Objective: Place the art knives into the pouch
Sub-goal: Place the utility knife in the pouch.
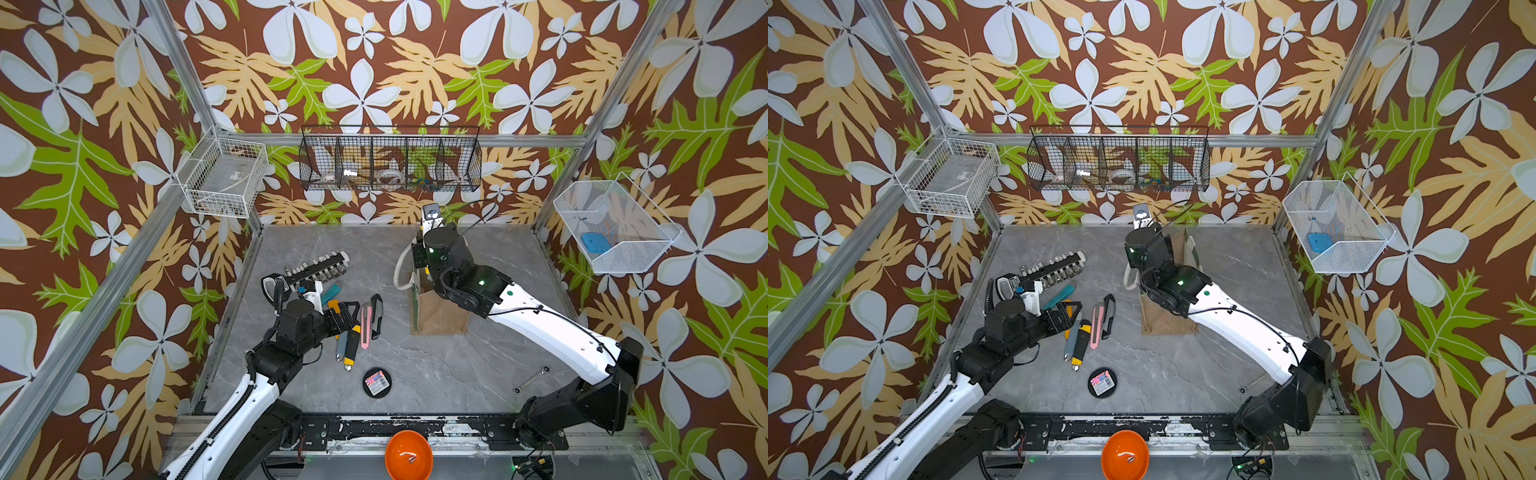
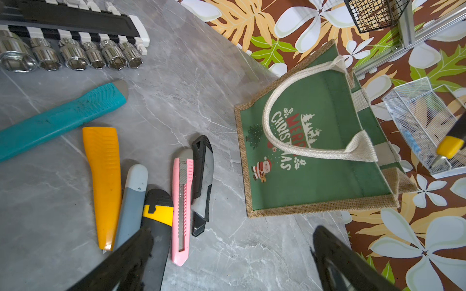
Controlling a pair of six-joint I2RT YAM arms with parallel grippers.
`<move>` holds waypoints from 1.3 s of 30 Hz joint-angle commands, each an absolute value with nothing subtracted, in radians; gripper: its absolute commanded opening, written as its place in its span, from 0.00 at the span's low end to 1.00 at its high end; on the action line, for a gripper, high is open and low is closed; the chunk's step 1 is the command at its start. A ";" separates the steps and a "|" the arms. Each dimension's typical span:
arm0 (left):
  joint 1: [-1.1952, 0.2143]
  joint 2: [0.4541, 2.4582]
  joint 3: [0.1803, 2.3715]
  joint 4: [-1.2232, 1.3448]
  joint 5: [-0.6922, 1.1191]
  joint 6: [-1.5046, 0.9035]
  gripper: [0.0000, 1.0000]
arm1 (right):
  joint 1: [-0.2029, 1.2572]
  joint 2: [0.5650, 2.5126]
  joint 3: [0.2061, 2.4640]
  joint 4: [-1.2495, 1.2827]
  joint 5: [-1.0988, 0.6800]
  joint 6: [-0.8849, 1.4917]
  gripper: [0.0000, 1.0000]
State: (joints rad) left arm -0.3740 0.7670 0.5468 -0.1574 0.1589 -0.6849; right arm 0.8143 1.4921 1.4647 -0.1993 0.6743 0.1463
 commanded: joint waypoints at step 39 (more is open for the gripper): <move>-0.371 0.858 0.499 -0.058 0.195 -0.693 1.00 | 0.635 1.602 1.346 -0.125 0.484 0.361 0.28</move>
